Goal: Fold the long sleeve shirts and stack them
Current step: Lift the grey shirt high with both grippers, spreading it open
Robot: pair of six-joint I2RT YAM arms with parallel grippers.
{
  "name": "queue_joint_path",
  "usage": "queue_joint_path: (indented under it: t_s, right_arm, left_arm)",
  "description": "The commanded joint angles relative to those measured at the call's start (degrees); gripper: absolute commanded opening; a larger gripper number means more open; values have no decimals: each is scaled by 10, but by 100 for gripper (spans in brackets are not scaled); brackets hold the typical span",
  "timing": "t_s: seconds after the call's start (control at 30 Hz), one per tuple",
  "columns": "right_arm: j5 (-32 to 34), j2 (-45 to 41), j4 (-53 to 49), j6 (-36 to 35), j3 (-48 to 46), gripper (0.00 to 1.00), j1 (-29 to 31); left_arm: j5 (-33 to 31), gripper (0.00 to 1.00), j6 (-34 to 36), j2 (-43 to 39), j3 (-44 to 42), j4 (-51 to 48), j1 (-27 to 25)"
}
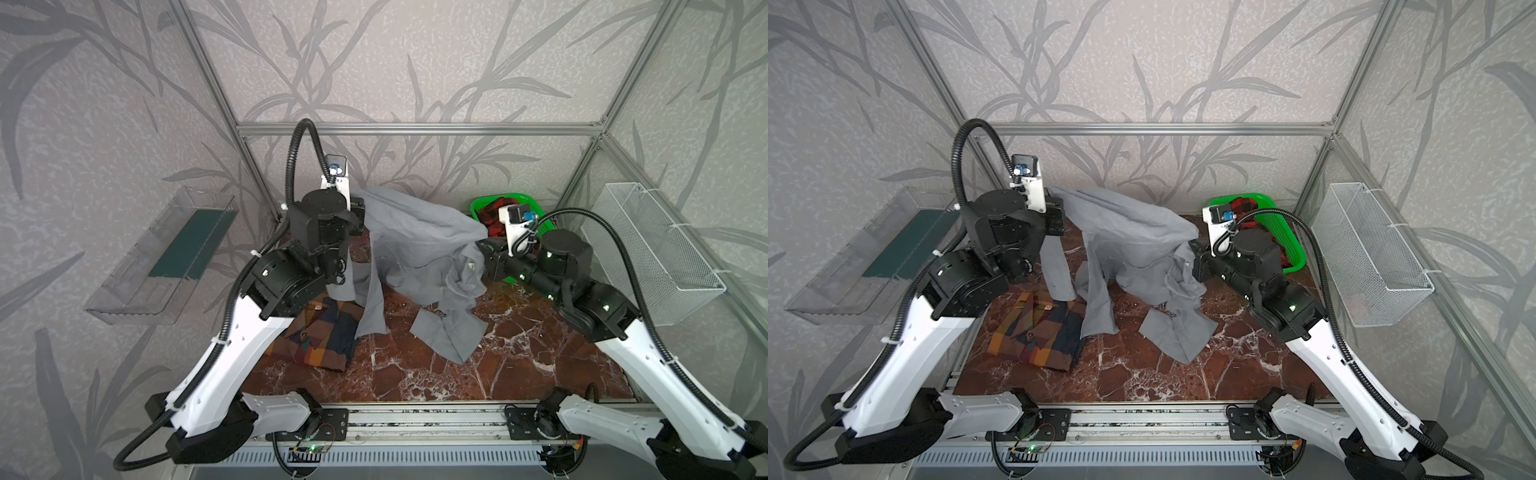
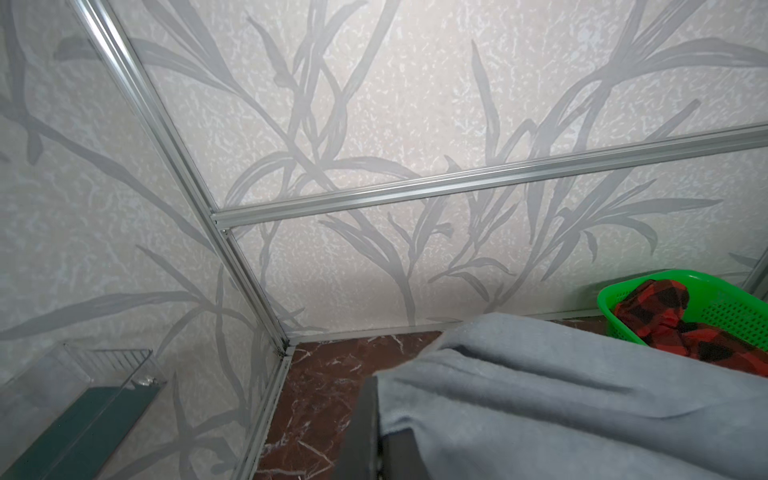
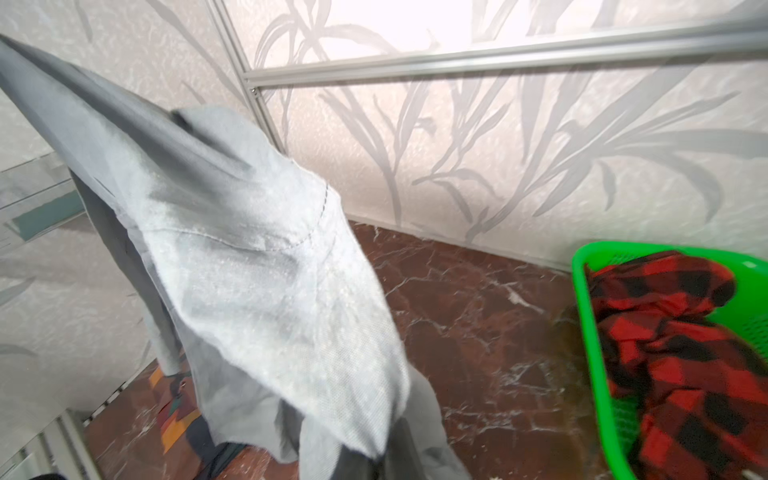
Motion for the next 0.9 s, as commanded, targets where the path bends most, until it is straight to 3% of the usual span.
queue_joint_path:
  t_s: [0.0, 0.2, 0.37, 0.57, 0.67, 0.77, 0.87]
  right_arm:
    - [-51, 48, -58, -48, 72, 0, -49]
    - [-121, 181, -39, -39, 239, 0, -104]
    - [-142, 327, -59, -44, 434, 0, -104]
    - [-163, 504, -116, -60, 724, 0, -106]
    - [-183, 491, -43, -31, 697, 0, -115]
    - [-188, 449, 1, -31, 620, 0, -115]
    - [-183, 356, 124, -4, 403, 0, -118]
  left_arm:
    - [-23, 0, 97, 36, 44, 85, 20]
    - [24, 0, 123, 142, 173, 77, 71]
    - [61, 0, 182, 182, 192, 182, 95]
    - [155, 0, 242, 191, 200, 267, 96]
    - [187, 0, 255, 173, 201, 274, 91]
    - [192, 0, 307, 141, 156, 281, 51]
    - [143, 0, 373, 96, 54, 311, -18]
